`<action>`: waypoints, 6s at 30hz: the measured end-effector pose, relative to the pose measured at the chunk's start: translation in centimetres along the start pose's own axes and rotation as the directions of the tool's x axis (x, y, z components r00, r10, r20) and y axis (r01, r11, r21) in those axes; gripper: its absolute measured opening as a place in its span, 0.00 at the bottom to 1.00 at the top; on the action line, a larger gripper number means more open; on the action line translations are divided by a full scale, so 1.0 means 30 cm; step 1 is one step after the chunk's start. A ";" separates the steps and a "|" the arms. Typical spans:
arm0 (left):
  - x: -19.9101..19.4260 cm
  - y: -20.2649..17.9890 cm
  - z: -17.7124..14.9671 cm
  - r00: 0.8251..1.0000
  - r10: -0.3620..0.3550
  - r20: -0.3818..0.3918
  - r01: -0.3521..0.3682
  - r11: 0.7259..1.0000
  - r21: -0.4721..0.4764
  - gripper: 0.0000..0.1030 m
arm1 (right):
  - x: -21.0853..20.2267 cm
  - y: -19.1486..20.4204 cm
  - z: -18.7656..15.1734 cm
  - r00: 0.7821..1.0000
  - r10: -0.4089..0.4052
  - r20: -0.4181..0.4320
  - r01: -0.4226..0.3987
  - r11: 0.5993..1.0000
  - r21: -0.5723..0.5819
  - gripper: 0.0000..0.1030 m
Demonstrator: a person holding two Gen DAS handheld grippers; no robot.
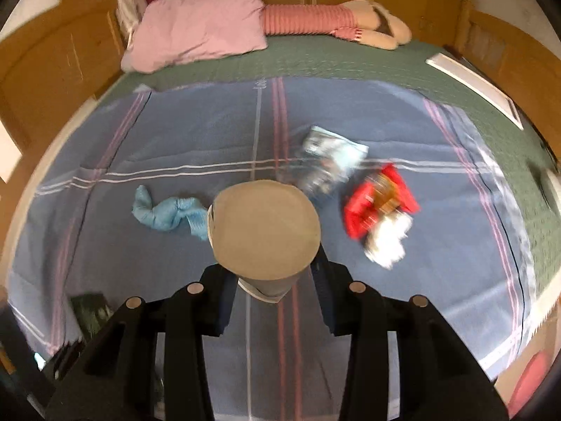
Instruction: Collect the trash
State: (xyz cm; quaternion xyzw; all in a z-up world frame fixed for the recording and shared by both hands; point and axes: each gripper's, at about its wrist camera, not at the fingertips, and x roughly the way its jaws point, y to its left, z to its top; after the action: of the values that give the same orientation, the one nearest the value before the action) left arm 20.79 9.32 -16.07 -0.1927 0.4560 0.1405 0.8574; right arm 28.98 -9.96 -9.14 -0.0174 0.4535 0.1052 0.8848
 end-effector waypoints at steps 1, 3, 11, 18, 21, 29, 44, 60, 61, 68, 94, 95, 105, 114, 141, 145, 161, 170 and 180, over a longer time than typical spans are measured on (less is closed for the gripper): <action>-0.012 -0.002 0.000 1.000 0.001 0.019 -0.001 1.000 0.007 0.37 | -0.020 -0.019 -0.017 1.000 -0.005 0.003 0.005 1.000 0.014 0.39; -0.040 -0.009 0.001 0.998 0.006 0.065 -0.008 1.000 0.023 0.37 | -0.059 -0.056 -0.069 1.000 -0.025 0.000 0.025 0.999 0.043 0.39; -0.114 -0.046 -0.004 0.987 0.003 0.162 -0.019 0.995 0.097 0.37 | -0.088 -0.081 -0.228 0.998 -0.008 -0.067 0.014 0.996 0.087 0.39; -0.148 -0.068 -0.011 0.980 -0.003 0.199 -0.025 0.990 0.137 0.37 | -0.103 -0.068 -0.268 0.998 -0.002 -0.065 0.008 0.996 0.093 0.39; -0.159 -0.075 -0.016 0.977 -0.004 0.213 -0.030 0.987 0.157 0.36 | -0.107 -0.061 -0.278 0.998 -0.018 -0.064 0.023 0.997 0.075 0.39; -0.168 -0.087 -0.017 0.974 -0.004 0.227 -0.039 0.982 0.183 0.36 | -0.096 -0.061 -0.300 0.997 -0.017 -0.075 0.023 0.997 0.080 0.39; -0.155 -0.096 -0.017 0.959 -0.259 0.117 0.231 0.950 0.210 0.36 | -0.259 -0.138 -0.291 1.000 -0.027 0.015 0.025 0.995 0.092 0.39; -0.267 -0.220 -0.126 0.763 -0.645 -0.051 0.606 0.685 0.404 0.36 | -0.533 -0.347 -0.499 0.995 -0.093 -0.020 0.094 0.994 0.061 0.39; -0.274 -0.230 -0.137 0.744 -0.664 -0.074 0.629 0.657 0.416 0.36 | -0.539 -0.358 -0.530 0.995 -0.093 -0.039 0.096 0.994 0.058 0.39; -0.324 -0.316 -0.218 0.615 -0.755 -0.229 0.749 0.466 0.472 0.36 | -0.462 -0.367 -0.752 0.965 -0.058 -0.258 0.064 0.998 0.017 0.45; -0.274 -0.284 -0.172 0.885 -0.436 0.162 0.332 0.836 0.438 0.80 | -0.466 -0.577 -0.526 0.999 -0.046 -0.014 0.047 0.893 0.447 0.76; -0.245 -0.264 -0.125 0.915 -0.344 0.210 0.241 0.885 0.399 0.74 | -0.450 -0.565 -0.507 0.999 -0.040 -0.017 0.044 0.899 0.435 0.76; 0.123 -0.168 0.270 0.970 0.044 0.240 -0.102 0.966 0.236 0.85 | -0.277 -0.458 -0.352 0.994 0.016 -0.112 0.022 0.944 0.329 0.76; 0.314 -0.165 0.333 0.995 0.021 0.097 -0.055 0.933 0.356 0.49 | -0.072 -0.447 -0.124 0.997 0.003 -0.082 0.019 0.962 0.272 0.76; -0.051 -0.114 -0.025 0.995 -0.098 0.027 0.083 0.941 0.327 0.30 | 0.038 -0.216 -0.215 0.970 0.012 -0.241 -0.002 0.999 0.043 0.16; -0.076 -0.128 -0.048 0.995 -0.082 0.064 0.053 0.928 0.368 0.30 | 0.024 -0.194 -0.223 0.975 -0.004 -0.222 0.009 1.000 0.021 0.16; -0.064 -0.084 -0.048 0.996 -0.088 0.010 0.081 0.950 0.302 0.51 | 0.013 -0.095 -0.275 0.976 0.033 -0.215 -0.028 0.999 0.024 0.53; -0.039 0.095 0.012 0.986 -0.160 -0.036 0.158 0.986 -0.061 0.74 | -0.022 -0.172 -0.270 0.985 0.028 -0.168 -0.004 0.990 0.143 0.55; 0.011 0.029 -0.010 0.986 -0.127 -0.107 0.131 0.991 0.030 0.76 | 0.084 -0.038 -0.265 0.973 0.026 -0.229 -0.017 0.999 0.040 0.55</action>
State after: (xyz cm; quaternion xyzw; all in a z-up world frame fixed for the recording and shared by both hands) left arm 20.38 9.97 -16.69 -0.2132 0.4896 0.0657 0.8429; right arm 24.28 -11.66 -15.91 -0.0077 0.5549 0.1033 0.8255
